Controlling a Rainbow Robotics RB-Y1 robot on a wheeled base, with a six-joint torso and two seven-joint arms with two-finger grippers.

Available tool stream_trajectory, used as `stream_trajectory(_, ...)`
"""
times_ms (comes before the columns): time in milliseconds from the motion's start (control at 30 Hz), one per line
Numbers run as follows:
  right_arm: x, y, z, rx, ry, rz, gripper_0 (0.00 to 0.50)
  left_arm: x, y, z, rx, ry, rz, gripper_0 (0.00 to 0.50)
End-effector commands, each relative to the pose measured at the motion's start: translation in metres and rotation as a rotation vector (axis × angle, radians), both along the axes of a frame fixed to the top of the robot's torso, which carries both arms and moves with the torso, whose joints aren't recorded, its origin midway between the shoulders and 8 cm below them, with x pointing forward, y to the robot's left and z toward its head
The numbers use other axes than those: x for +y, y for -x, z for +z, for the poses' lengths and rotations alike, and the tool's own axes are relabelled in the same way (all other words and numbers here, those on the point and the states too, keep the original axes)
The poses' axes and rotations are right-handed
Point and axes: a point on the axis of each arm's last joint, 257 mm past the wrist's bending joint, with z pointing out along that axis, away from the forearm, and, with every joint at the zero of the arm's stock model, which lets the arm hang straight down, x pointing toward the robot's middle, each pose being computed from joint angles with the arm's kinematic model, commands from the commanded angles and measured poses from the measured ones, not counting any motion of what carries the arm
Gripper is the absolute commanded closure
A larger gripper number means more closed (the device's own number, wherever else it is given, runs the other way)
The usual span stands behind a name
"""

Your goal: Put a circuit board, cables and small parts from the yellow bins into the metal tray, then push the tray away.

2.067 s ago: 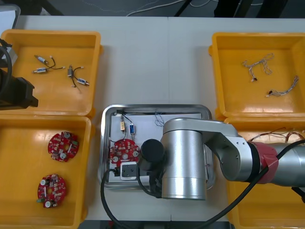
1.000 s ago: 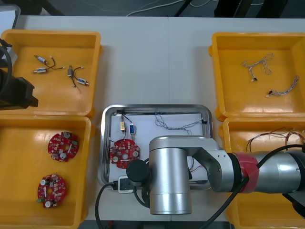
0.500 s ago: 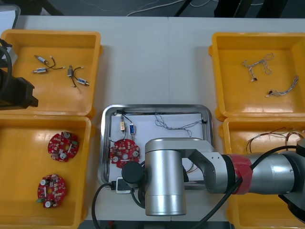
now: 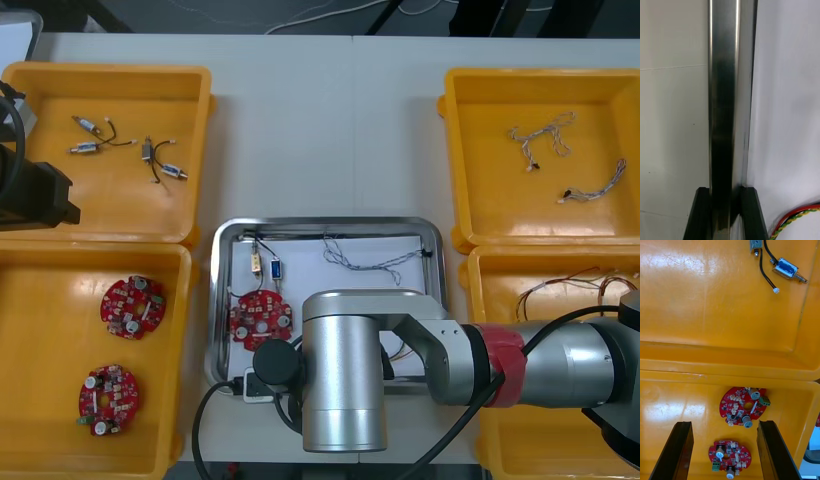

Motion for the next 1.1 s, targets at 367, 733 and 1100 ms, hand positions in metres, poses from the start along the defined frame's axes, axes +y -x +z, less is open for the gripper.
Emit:
stream_trajectory(367, 0.015, -0.034, 0.031, -0.098, -0.073, 0.005, 0.500, 0.019, 0.003, 0.015, -0.029, -0.073, -0.025, 0.000)
stream_trajectory(733, 0.014, -0.057, 0.048, -0.131, -0.112, -0.021, 0.500, 0.019, 0.003, 0.015, -0.029, -0.073, -0.025, 0.000)
stream_trajectory(1100, 0.021, -0.085, 0.065, -0.185, -0.145, -0.043, 0.500, 0.019, 0.003, 0.015, -0.029, -0.073, -0.025, 0.000)
